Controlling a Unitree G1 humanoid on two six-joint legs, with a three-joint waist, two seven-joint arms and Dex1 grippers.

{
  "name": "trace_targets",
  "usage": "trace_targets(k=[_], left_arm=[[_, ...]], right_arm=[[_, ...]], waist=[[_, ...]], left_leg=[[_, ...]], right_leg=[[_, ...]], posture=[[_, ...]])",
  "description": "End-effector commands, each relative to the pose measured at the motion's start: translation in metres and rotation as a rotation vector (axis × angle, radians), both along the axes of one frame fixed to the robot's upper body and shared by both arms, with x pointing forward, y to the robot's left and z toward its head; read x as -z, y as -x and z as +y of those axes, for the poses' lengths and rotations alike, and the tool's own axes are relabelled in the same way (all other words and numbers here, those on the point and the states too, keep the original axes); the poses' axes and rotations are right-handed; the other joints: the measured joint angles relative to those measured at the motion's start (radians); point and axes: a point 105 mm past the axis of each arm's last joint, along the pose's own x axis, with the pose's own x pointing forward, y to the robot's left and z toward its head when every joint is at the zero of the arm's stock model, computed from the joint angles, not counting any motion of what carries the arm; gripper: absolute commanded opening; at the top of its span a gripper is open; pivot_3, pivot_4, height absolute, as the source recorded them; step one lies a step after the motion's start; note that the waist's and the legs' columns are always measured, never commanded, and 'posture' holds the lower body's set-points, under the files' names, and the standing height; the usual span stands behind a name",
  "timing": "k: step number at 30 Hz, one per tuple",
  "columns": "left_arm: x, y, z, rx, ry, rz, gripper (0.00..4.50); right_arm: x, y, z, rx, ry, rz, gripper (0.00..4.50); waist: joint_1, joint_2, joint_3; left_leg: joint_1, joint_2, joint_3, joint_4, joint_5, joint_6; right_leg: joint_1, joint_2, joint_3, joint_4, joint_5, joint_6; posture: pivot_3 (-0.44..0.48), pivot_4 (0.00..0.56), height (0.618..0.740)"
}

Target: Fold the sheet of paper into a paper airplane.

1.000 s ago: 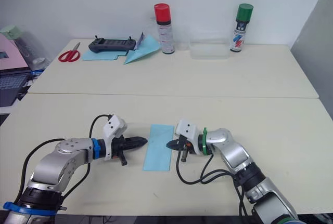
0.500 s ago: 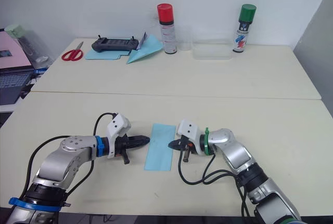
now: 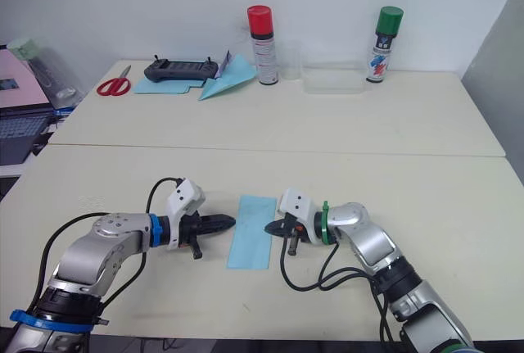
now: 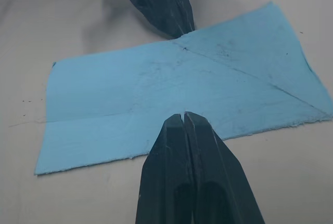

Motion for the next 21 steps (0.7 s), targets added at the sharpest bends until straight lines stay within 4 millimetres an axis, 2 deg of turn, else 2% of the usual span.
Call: trace_targets(k=[1, 7, 13, 16, 21], left_arm=[[-0.014, 0.003, -0.005, 0.029, 0.035, -0.03, 0.0], [-0.013, 0.004, -0.003, 0.024, 0.032, -0.028, 0.0], [-0.022, 0.003, 0.007, 0.008, 0.026, -0.036, 0.0], [-0.023, 0.012, 0.006, 0.038, 0.031, -0.011, 0.0], [-0.019, 0.012, 0.002, 0.036, 0.036, -0.009, 0.0]], right_arm=[[0.025, 0.0, -0.015, 0.063, 0.085, 0.069, 0.04], [0.025, -0.001, -0.016, 0.064, 0.086, 0.068, 0.04], [0.025, -0.002, -0.018, 0.069, 0.089, 0.067, 0.04], [0.025, -0.002, -0.018, 0.071, 0.089, 0.066, 0.04], [0.025, -0.002, -0.018, 0.071, 0.088, 0.067, 0.04]], waist=[[0.0, 0.0, 0.0], [0.0, 0.0, 0.0], [0.0, 0.0, 0.0], [-0.001, 0.0, 0.0], [0.0, 0.0, 0.0]], left_leg=[[0.0, 0.0, 0.0, 0.0, 0.0, 0.0], [0.0, 0.0, 0.0, 0.0, 0.0, 0.0], [0.0, 0.0, 0.0, 0.0, 0.0, 0.0], [0.0, 0.0, 0.0, 0.0, 0.0, 0.0], [0.0, 0.0, 0.0, 0.001, 0.0, 0.0]], right_leg=[[0.0, 0.0, 0.0, 0.0, 0.0, 0.0], [0.0, 0.0, 0.0, 0.0, 0.0, 0.0], [0.0, 0.0, 0.0, 0.0, 0.0, 0.0], [0.0, 0.0, 0.0, 0.0, 0.0, 0.0], [0.0, 0.0, 0.0, 0.001, 0.0, 0.0]], posture=[[0.0, 0.15, 0.74], [0.0, 0.15, 0.74], [0.0, 0.15, 0.74], [0.0, 0.15, 0.74], [0.0, 0.15, 0.74]])
